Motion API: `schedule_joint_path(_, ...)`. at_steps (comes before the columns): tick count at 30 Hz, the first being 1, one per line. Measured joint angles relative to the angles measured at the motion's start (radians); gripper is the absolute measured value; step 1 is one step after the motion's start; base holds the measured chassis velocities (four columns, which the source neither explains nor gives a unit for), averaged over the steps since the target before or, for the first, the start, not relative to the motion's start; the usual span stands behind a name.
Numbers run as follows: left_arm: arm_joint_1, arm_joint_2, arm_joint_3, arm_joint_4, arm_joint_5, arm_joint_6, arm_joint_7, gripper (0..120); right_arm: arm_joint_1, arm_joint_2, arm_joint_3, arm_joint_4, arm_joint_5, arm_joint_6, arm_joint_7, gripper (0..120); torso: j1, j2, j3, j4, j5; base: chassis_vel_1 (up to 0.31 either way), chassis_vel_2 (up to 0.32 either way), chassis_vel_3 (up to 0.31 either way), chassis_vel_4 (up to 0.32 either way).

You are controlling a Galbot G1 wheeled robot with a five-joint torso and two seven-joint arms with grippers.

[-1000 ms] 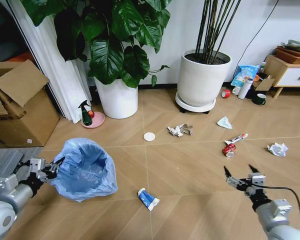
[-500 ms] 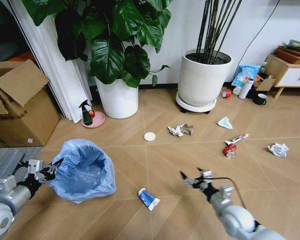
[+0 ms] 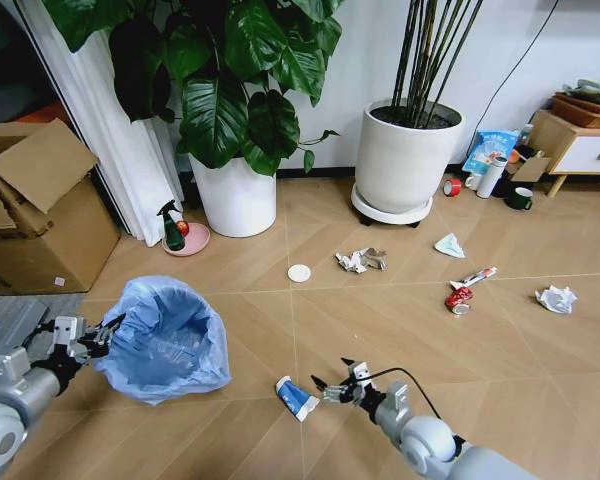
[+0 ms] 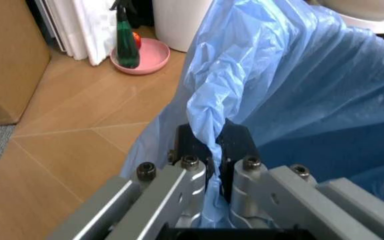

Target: Pick up the trash bin and place the garbage on the floor into it.

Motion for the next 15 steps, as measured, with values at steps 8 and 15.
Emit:
schedule_joint_path(8,-0.001,0.010,-0.003,0.001,-0.005,-0.001,0.002,0,0.033,-0.001,-0.081,-0.039,-0.004,0.001,-0.008,100,0.000,0.000,0.000,-0.0001,0.0002,0.000,0.000,0.000,0.000)
schedule_joint_path(15,0.002,0.001,-0.003,0.001,-0.002,-0.003,0.004,0,0.090,0.005,-0.142,-0.081,-0.001,-0.001,-0.013,100,0.000,0.000,0.000,0.0000,0.0001,0.000,0.000,0.000,0.000)
